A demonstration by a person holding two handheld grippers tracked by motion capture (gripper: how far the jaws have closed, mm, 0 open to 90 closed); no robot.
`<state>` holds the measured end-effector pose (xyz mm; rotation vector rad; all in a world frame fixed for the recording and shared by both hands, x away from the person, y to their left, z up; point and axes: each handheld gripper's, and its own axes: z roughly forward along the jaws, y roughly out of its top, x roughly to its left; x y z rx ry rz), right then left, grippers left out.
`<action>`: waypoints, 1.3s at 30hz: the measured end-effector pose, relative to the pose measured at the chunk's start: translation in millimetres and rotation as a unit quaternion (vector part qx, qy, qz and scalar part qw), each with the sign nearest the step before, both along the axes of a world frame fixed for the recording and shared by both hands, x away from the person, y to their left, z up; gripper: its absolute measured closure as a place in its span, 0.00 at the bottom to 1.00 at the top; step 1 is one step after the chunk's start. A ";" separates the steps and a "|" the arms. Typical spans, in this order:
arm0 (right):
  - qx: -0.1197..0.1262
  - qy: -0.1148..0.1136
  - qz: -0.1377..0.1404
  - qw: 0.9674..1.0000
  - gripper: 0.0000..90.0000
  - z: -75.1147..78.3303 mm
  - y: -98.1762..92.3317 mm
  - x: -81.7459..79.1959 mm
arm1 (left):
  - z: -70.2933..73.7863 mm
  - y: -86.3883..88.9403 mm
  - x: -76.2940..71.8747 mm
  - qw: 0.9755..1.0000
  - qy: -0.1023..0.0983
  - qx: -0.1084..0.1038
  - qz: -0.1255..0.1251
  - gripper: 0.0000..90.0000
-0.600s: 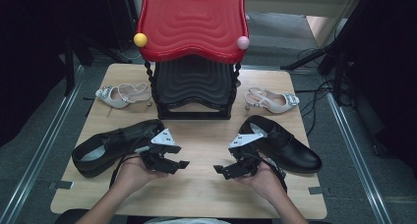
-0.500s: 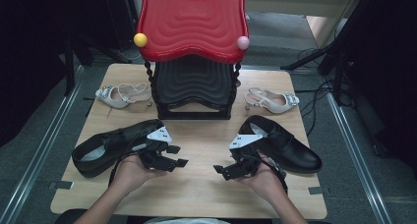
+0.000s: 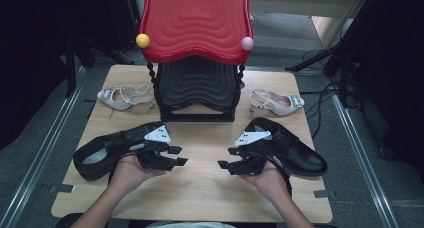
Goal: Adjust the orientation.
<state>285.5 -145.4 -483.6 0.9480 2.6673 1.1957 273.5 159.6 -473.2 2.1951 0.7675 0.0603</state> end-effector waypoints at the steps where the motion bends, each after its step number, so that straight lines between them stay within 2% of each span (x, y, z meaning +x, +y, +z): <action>1: 0.003 -0.003 0.001 1.000 0.46 0.7 -0.4 -0.6 | 0.7 1.5 0.1 1.000 0.004 -0.004 0.002 0.58; 3: 0.003 -0.004 -0.001 1.000 0.49 1.4 -1.4 -1.8 | 2.5 6.4 0.9 1.000 0.003 -0.008 0.009 0.57; 6: 0.007 0.002 0.004 1.000 0.50 1.9 -2.3 -2.3 | 3.1 8.0 1.4 1.000 0.005 -0.002 0.010 0.56; 11: 0.004 -0.008 0.014 1.000 0.50 5.5 -2.2 -3.8 | 5.3 10.5 -0.2 1.000 -0.001 0.010 0.003 0.51; 13: 0.006 -0.008 0.017 1.000 0.50 6.3 -2.3 -4.0 | 8.9 14.9 0.5 1.000 0.012 0.016 -0.008 0.53; 15: 0.007 -0.005 0.019 1.000 0.50 6.3 -2.5 -3.9 | 9.7 15.5 -0.3 1.000 0.015 0.013 -0.010 0.54; 18: 0.002 -0.004 0.022 1.000 0.50 5.8 -2.8 -3.2 | 13.6 16.6 -1.8 0.999 0.032 0.020 -0.013 0.54; 19: 0.002 -0.003 0.022 1.000 0.50 6.0 -3.0 -2.9 | 15.7 17.9 -2.3 0.999 0.034 0.025 -0.014 0.53; 21: 0.002 -0.005 0.025 1.000 0.50 7.2 -3.5 -2.1 | 18.8 22.2 -5.2 0.999 0.023 0.032 -0.015 0.56; 26: 0.002 0.003 0.028 1.000 0.50 7.3 -3.9 0.5 | 22.1 30.7 -6.8 0.999 0.031 0.025 -0.005 0.55; 28: 0.005 0.005 0.029 1.000 0.50 8.4 -3.6 2.6 | 24.7 34.8 -7.7 0.999 0.031 0.030 -0.003 0.55; 30: 0.006 0.002 0.033 0.999 0.50 8.9 -3.2 3.7 | 27.9 42.0 -10.1 0.999 0.020 0.039 0.005 0.55; 32: 0.005 0.000 0.035 0.999 0.50 8.9 -2.8 4.5 | 28.4 44.0 -10.5 0.999 0.019 0.042 0.008 0.55; 39: 0.004 0.002 0.039 0.999 0.50 8.6 0.4 8.2 | 36.0 64.9 -15.3 0.998 0.028 0.043 0.027 0.54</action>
